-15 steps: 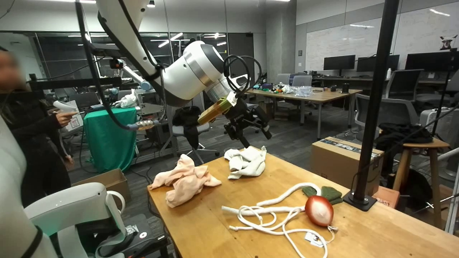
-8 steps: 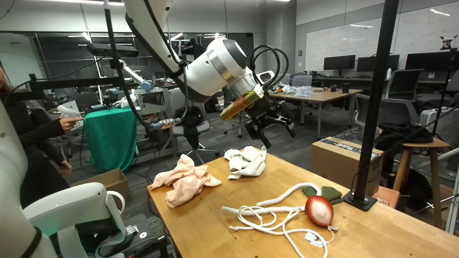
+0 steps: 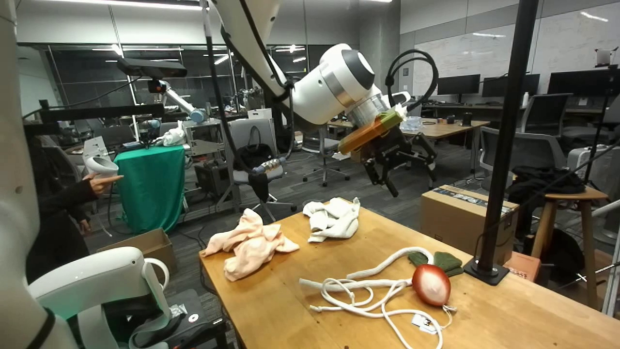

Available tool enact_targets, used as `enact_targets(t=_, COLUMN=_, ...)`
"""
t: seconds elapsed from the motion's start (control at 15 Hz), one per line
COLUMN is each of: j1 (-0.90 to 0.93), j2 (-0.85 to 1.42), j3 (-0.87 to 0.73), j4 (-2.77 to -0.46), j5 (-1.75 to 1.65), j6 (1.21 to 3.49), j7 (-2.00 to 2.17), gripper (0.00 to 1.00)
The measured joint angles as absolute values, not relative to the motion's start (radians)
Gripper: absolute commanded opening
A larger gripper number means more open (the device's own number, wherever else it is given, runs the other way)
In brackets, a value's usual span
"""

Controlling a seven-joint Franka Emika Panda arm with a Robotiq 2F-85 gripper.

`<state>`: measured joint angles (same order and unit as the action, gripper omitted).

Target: Move the white towel to the left, move the yellow towel to the right, move the pink t-shirt to the right, move the peach t-shirt to the right, move the radish to the right, separate the two white ropes

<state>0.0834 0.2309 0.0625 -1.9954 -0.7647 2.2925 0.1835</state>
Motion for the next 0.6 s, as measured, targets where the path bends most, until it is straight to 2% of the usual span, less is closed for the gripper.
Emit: enact_targets(t=0.6, j1=0.044, j2=0.432, j3=0.017, j4=-1.779, j5=-0.493, j6=2.223, j7=-0.02, gripper=1.0)
